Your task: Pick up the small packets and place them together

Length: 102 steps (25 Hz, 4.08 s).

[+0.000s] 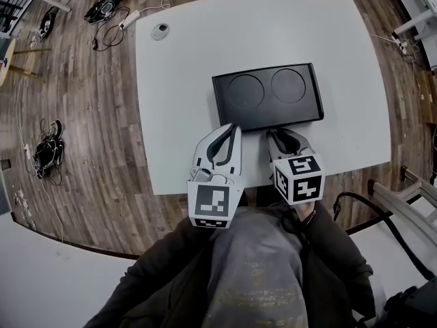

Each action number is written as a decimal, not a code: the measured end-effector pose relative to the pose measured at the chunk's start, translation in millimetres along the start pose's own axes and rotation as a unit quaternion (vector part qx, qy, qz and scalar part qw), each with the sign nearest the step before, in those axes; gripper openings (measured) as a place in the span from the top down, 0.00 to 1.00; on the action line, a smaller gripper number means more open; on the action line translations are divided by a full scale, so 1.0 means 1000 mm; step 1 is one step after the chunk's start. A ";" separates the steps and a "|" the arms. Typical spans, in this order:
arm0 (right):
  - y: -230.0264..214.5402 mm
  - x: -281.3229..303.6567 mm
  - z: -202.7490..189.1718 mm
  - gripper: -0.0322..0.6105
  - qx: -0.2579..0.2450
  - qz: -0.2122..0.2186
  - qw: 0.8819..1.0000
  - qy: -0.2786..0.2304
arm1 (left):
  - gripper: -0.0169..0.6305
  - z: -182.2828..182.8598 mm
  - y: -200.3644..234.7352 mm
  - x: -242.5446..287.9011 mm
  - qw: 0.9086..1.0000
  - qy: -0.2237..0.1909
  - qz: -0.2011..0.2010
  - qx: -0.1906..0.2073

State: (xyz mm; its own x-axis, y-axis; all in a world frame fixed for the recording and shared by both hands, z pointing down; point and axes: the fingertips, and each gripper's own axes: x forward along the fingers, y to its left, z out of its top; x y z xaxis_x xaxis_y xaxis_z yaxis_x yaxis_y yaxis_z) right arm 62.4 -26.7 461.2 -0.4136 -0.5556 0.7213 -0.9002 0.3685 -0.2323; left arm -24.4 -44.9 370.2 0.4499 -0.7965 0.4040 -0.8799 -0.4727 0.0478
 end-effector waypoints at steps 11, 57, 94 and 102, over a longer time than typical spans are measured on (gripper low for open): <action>0.002 -0.007 -0.009 0.85 0.001 0.001 1.000 0.002 | 0.97 -0.011 -0.001 0.007 1.000 0.019 -0.004 -0.012; 0.026 -0.055 -0.067 0.85 0.010 0.002 1.000 -0.018 | 0.97 -0.014 -0.048 -0.047 1.000 -0.007 -0.016 0.017; 0.037 -0.075 -0.087 0.85 0.013 -0.003 1.000 -0.023 | 0.97 -0.018 -0.061 -0.065 0.999 -0.017 -0.032 0.018; 0.036 -0.072 -0.090 0.85 0.025 -0.002 0.999 -0.020 | 0.97 -0.021 -0.058 -0.067 0.999 -0.016 -0.030 0.014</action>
State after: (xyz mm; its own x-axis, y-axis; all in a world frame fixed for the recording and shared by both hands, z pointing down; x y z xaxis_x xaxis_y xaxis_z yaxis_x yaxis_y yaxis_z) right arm 72.1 93.4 459.6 -0.4140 -0.5872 0.6956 -0.9072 0.3283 -0.2629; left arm -6.7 43.7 359.1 0.5075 -0.7775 0.3714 -0.8463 -0.5308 0.0454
